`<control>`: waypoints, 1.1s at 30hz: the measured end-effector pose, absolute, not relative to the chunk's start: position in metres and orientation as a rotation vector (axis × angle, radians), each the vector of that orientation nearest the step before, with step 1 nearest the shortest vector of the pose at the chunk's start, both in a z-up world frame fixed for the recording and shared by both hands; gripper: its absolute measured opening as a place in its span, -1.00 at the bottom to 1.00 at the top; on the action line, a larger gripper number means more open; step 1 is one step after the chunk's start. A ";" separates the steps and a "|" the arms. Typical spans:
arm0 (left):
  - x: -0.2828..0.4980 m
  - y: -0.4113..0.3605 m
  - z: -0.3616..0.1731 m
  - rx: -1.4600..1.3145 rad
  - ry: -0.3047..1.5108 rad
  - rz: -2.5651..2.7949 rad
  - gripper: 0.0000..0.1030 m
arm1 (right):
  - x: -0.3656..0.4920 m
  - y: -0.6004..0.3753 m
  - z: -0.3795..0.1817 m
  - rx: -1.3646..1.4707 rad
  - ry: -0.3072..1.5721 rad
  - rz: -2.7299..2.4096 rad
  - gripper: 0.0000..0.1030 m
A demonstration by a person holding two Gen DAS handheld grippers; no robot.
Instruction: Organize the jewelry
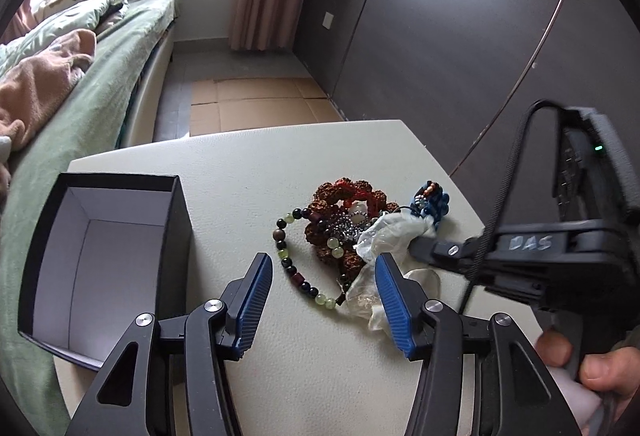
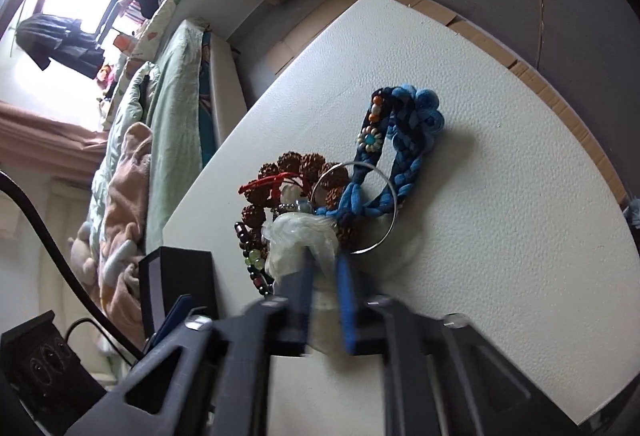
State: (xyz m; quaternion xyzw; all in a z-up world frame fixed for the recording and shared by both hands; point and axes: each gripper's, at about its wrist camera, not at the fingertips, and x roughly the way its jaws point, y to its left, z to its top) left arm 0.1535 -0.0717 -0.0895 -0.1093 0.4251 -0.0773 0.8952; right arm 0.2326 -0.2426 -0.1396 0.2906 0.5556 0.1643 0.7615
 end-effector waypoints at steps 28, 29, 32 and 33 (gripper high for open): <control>0.172 -0.071 -0.100 -0.305 0.910 -0.175 -0.84 | 0.219 -0.266 -0.090 0.571 0.977 0.328 -0.91; 0.169 -0.069 -0.097 -0.306 0.901 -0.177 -0.84 | 0.218 -0.265 -0.089 0.577 0.970 0.335 -0.91; 0.163 -0.059 -0.090 -0.332 0.885 -0.175 -0.84 | 0.215 -0.261 -0.084 0.599 0.938 0.365 -0.91; 0.161 -0.054 -0.087 -0.345 0.879 -0.174 -0.84 | 0.214 -0.260 -0.082 0.604 0.925 0.375 -0.91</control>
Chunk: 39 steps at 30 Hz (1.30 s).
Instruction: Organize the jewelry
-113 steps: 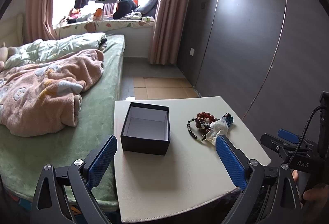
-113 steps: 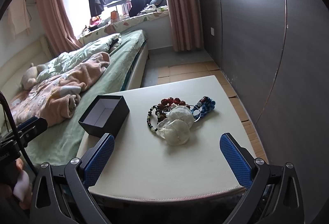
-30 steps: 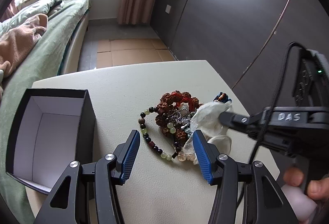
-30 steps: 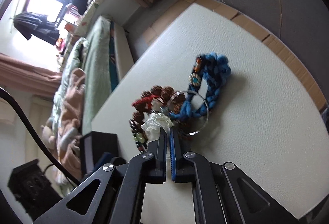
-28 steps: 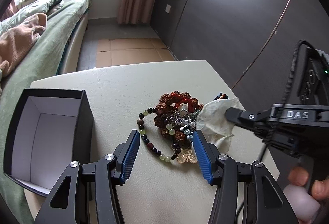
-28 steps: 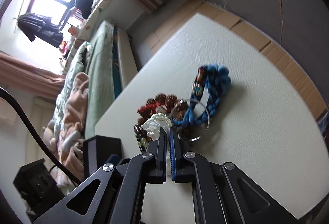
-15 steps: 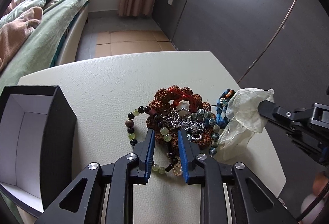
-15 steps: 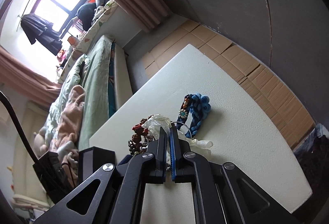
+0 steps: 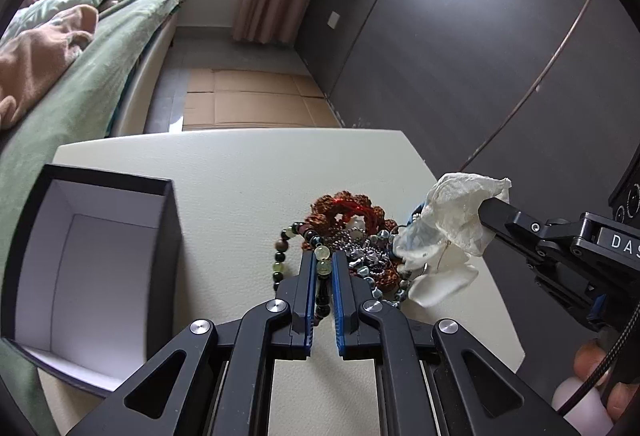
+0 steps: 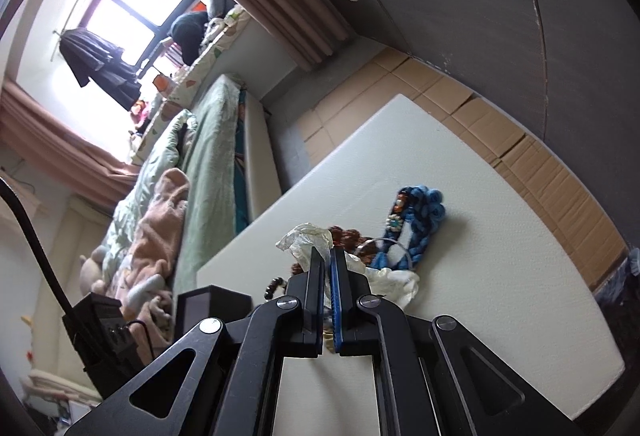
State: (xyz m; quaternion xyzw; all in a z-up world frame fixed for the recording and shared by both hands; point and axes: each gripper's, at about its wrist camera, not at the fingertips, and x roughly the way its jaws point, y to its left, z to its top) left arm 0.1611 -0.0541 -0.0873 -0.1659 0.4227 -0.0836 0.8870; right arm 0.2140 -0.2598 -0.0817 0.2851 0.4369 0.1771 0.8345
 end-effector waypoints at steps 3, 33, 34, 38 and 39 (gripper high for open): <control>0.154 -0.039 -0.077 -0.367 0.840 -0.152 -0.85 | 0.210 -0.251 -0.075 0.609 0.882 0.412 -0.91; 0.100 0.089 -0.016 -0.589 0.582 -0.012 -0.85 | 0.199 -0.101 -0.080 0.657 0.916 0.837 -0.73; 0.100 0.089 -0.016 -0.587 0.588 -0.013 -0.85 | 0.201 -0.098 -0.085 0.644 0.945 0.818 -0.31; 0.104 0.087 -0.021 -0.586 0.620 -0.019 -0.85 | 0.200 -0.103 -0.091 0.600 0.960 0.704 0.22; 0.105 0.087 -0.021 -0.588 0.629 -0.020 -0.85 | 0.200 -0.107 -0.092 0.600 0.966 0.692 0.22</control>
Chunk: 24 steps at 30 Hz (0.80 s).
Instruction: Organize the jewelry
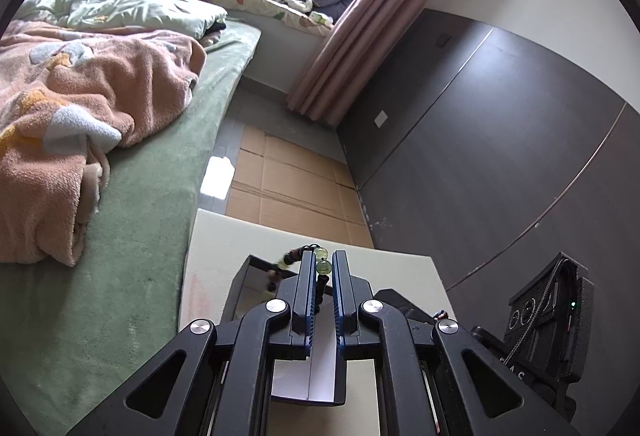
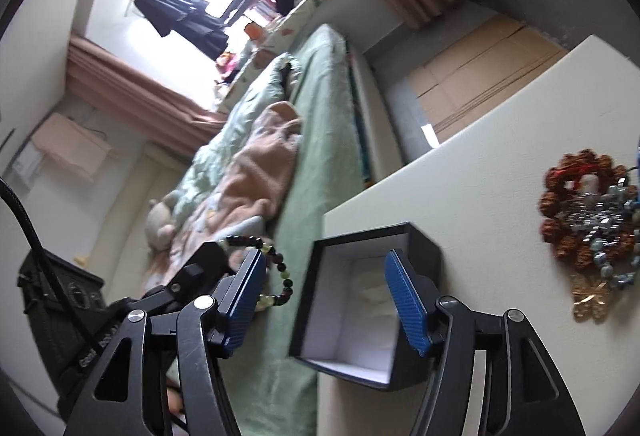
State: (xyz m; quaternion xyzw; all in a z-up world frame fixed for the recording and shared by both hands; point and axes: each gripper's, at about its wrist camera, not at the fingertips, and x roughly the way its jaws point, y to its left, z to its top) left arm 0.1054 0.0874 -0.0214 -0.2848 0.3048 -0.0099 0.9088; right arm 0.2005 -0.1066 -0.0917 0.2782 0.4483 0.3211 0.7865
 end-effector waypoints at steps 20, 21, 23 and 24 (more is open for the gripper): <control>0.117 0.061 -0.047 -0.539 0.874 0.016 -0.82 | 0.188 -0.181 -0.072 0.628 0.939 0.597 0.22; 0.116 0.057 -0.048 -0.533 0.875 0.013 -0.82 | 0.187 -0.188 -0.071 0.629 0.933 0.590 0.22; 0.117 0.049 -0.048 -0.515 0.878 0.008 -0.82 | 0.184 -0.199 -0.069 0.626 0.926 0.569 0.22; 0.117 0.042 -0.048 -0.489 0.881 0.007 -0.82 | 0.183 -0.206 -0.068 0.623 0.926 0.553 0.22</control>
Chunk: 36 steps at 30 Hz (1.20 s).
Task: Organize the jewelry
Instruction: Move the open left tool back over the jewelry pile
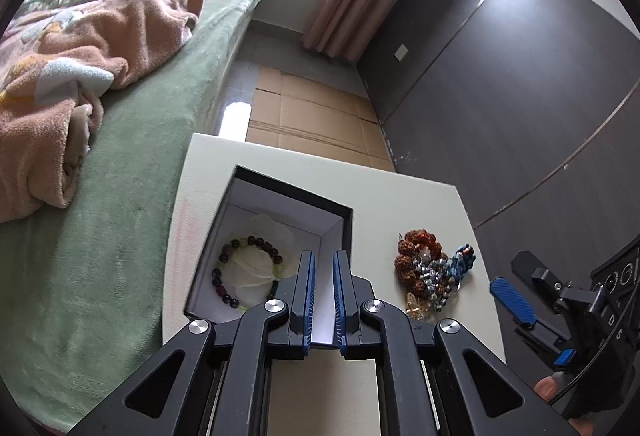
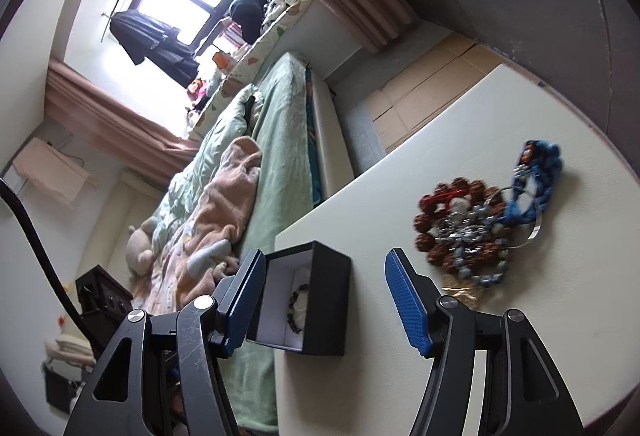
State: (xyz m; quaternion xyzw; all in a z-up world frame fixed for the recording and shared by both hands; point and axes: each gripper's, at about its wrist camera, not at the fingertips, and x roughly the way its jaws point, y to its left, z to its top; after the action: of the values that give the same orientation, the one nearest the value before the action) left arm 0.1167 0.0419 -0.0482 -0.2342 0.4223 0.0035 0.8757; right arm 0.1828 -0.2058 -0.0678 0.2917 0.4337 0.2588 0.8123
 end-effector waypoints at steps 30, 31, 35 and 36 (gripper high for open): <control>0.162 -0.057 -0.046 -0.419 0.978 -0.134 0.04 | 0.202 -0.310 -0.105 0.767 1.031 0.376 0.37; 0.166 -0.056 -0.049 -0.429 0.980 -0.137 -0.04 | 0.207 -0.310 -0.108 0.768 1.040 0.374 0.37; 0.178 -0.056 -0.063 -0.461 0.987 -0.163 -0.27 | 0.225 -0.309 -0.123 0.764 1.078 0.360 0.37; 0.181 -0.057 -0.066 -0.466 0.996 -0.170 -0.32 | 0.232 -0.309 -0.128 0.759 1.089 0.359 0.36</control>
State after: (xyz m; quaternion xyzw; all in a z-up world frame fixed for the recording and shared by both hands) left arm 0.1812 -0.0568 -0.0658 -0.2210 0.4727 -0.0807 0.8492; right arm 0.2319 -0.3085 -0.1281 0.3504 0.5024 0.1655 0.7729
